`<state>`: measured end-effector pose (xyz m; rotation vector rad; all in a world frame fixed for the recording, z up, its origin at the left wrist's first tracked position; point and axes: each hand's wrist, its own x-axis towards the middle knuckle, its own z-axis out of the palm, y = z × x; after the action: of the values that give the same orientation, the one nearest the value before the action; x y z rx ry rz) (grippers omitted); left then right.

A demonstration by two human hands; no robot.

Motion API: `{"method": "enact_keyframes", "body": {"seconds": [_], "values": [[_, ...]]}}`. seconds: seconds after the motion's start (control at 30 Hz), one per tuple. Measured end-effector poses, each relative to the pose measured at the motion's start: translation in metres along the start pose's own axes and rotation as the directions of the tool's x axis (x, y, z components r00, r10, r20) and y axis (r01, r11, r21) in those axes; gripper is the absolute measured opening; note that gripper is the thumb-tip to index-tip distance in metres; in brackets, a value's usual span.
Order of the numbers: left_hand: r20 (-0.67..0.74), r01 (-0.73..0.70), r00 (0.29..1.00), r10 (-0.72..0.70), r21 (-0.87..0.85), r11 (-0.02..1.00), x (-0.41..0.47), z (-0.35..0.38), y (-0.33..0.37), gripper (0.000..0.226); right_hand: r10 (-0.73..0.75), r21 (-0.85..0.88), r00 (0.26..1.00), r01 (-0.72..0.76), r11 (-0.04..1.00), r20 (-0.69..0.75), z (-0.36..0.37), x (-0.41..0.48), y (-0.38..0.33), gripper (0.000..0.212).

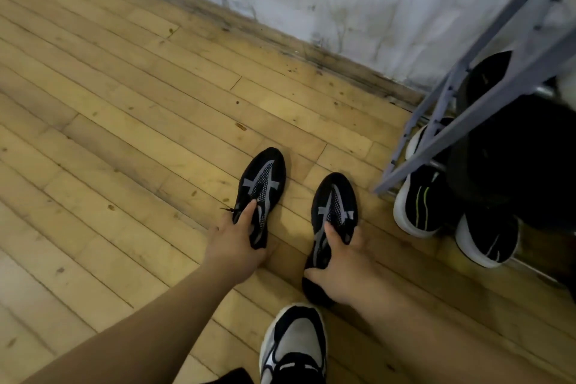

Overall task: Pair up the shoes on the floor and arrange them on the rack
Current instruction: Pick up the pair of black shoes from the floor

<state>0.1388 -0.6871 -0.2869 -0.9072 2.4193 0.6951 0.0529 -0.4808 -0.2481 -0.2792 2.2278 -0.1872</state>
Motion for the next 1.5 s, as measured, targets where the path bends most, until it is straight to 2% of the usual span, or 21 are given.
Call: {"method": "enact_keyframes", "body": {"seconds": [0.17,0.27,0.33,0.43,0.57,0.67,0.77,0.83,0.93,1.1,1.17,1.27,1.4,1.5], "values": [[0.010,-0.002,1.000,0.005,-0.300,0.954,-0.036,-0.004,-0.006,0.107,0.035,0.194,0.997,-0.021,0.981,-0.068,0.021,0.001,-0.015,0.102],[0.018,-0.008,1.000,0.021,-0.526,0.850,-0.065,-0.024,-0.004,0.104,-0.025,0.197,0.998,0.034,0.980,-0.051,-0.006,-0.020,-0.013,0.099],[0.004,-0.032,0.999,0.044,-0.630,0.776,-0.088,-0.046,0.002,0.096,-0.087,0.262,0.996,0.085,0.961,-0.005,-0.041,-0.048,-0.012,0.091],[-0.115,-0.148,0.989,0.095,-0.681,0.717,-0.135,-0.086,0.020,0.077,-0.196,0.323,0.981,0.187,0.928,-0.007,-0.102,-0.117,-0.018,0.084],[-0.246,-0.328,0.945,0.218,-0.693,0.642,-0.199,-0.152,0.051,0.077,-0.355,0.188,0.920,0.383,0.904,-0.168,-0.173,-0.229,-0.024,0.080],[-0.373,-0.490,0.872,0.318,-0.644,0.587,-0.237,-0.198,0.078,0.069,-0.432,0.059,0.821,0.486,0.872,-0.373,-0.214,-0.318,-0.017,0.078],[-0.481,-0.619,0.784,0.393,-0.552,0.559,-0.274,-0.236,0.117,0.090,-0.458,-0.081,0.681,0.509,0.857,-0.572,-0.242,-0.395,0.001,0.079],[-0.528,-0.696,0.717,0.456,-0.497,0.518,-0.297,-0.254,0.150,0.093,-0.453,-0.122,0.582,0.518,0.847,-0.676,-0.256,-0.431,0.019,0.081],[-0.564,-0.762,0.645,0.516,-0.416,0.497,-0.323,-0.270,0.203,0.095,-0.366,-0.056,0.455,0.563,0.825,-0.812,-0.266,-0.454,0.048,0.080],[-0.569,-0.808,0.582,0.580,-0.324,0.492,-0.350,-0.278,0.297,0.096,-0.137,0.087,0.291,0.641,0.762,-0.947,-0.276,-0.446,0.109,0.073],[-0.562,-0.813,0.574,0.596,-0.301,0.499,-0.351,-0.275,0.332,0.095,-0.024,0.157,0.266,0.636,0.755,-0.964,-0.285,-0.439,0.134,0.070],[-0.577,-0.802,0.558,0.596,-0.192,0.566,-0.346,-0.263,0.375,0.089,0.151,0.293,0.267,0.646,0.705,-0.952,-0.297,-0.423,0.158,0.067],[-0.580,-0.745,0.555,0.597,-0.027,0.666,-0.326,-0.229,0.414,0.079,0.191,0.333,0.291,0.591,0.734,-0.937,-0.310,-0.391,0.173,0.071],[-0.537,-0.652,0.588,0.604,0.127,0.748,-0.301,-0.205,0.424,0.074,0.192,0.348,0.339,0.494,0.797,-0.921,-0.312,-0.364,0.180,0.065]]}}
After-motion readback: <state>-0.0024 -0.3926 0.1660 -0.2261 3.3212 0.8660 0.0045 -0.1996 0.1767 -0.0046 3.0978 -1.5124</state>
